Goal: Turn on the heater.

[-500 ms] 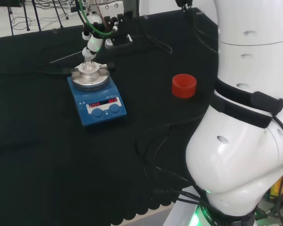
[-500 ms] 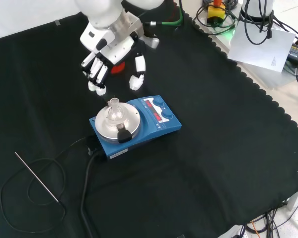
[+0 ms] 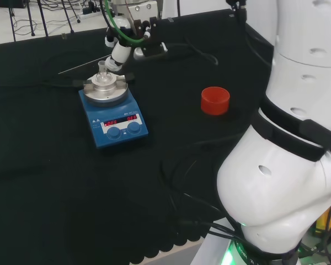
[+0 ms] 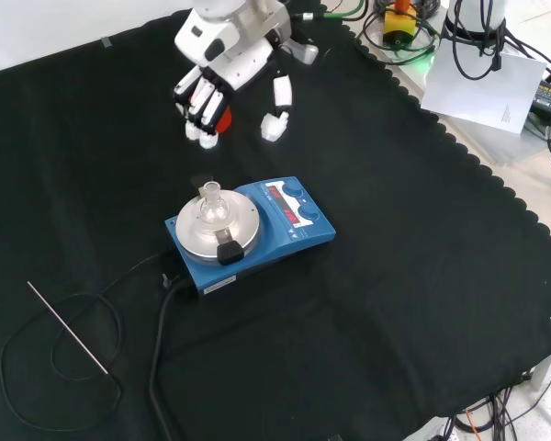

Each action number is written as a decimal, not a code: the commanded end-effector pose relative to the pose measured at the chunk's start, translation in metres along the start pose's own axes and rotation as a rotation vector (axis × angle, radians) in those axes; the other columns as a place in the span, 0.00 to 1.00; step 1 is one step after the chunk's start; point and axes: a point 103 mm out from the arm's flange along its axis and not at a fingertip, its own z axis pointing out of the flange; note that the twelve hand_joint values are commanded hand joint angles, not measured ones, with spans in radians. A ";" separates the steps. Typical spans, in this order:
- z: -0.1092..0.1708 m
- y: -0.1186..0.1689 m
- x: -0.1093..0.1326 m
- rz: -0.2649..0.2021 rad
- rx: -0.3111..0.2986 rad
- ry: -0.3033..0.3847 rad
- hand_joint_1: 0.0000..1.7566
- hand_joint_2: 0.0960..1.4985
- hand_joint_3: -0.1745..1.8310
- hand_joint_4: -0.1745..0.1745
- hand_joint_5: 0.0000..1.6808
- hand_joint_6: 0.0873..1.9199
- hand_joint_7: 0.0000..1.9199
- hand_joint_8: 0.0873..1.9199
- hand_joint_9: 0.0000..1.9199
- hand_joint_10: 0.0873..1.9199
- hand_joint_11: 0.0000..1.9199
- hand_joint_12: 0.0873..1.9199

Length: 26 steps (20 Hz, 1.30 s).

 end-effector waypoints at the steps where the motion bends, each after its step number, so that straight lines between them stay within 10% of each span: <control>1: 0.009 -0.039 -0.004 0.015 -0.025 0.023 0.50 0.37 0.37 0.34 0.24 0.10 0.21 0.33 0.29 0.33 0.03 0.71; 16: 0.064 -0.103 0.015 0.015 0.111 -0.023 0.60 0.38 0.46 0.28 0.27 0.05 0.56 0.40 0.59 0.31 0.35 0.62; 26: 0.094 -0.111 0.022 0.020 0.249 -0.043 0.65 0.45 0.44 0.15 0.29 0.09 0.66 0.59 0.75 0.58 0.80 0.47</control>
